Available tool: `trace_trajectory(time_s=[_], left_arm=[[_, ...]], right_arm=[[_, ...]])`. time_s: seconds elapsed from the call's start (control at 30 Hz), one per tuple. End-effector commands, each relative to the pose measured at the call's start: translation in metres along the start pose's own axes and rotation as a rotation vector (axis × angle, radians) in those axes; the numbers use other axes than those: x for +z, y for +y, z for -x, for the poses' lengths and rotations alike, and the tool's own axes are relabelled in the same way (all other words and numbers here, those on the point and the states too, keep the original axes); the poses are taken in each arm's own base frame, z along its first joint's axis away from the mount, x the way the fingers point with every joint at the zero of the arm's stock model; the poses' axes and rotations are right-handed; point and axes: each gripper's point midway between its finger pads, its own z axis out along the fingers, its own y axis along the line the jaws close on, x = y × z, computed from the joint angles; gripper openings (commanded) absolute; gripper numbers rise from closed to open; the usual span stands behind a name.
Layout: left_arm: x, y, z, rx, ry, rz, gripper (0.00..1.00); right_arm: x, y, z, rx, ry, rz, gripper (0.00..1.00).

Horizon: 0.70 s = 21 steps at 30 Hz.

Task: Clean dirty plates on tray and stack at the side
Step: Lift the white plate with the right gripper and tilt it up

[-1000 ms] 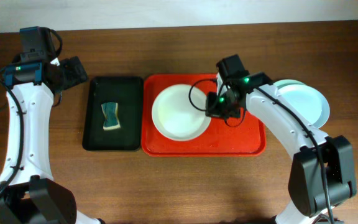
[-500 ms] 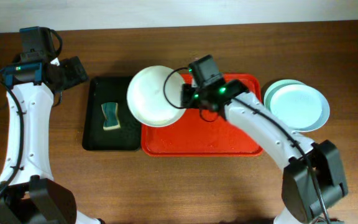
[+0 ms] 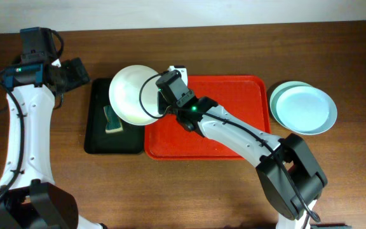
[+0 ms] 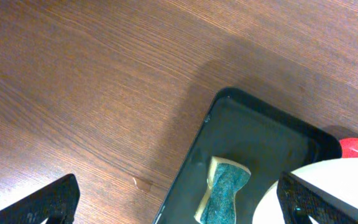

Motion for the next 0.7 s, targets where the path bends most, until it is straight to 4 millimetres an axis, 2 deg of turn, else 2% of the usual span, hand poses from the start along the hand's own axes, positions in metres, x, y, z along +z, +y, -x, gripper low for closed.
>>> trace_trajectory(time_s=[0.0,0.23,0.5,0.67], left_arm=[[0.003,0.002,-0.001,-0.016,0.007,0.008,0.99],[0.003,0.0,-0.002,-0.012,0.007,0.006,0.99],[0.003,0.0,-0.002,-0.011,0.007,0.005,0.99],[0.003,0.0,-0.002,-0.011,0.007,0.005,0.99]], right_arm=[[-0.003,0.012,0.02,-0.098,-0.09,0.003,0.04],[-0.014,0.041,0.061,-0.375,-0.292,0.052,0.04],[-0.032,0.064,0.097,-0.553,-0.476,0.068,0.04],[-0.05,0.073,0.116,-0.749,-0.605,-0.073,0.04]])
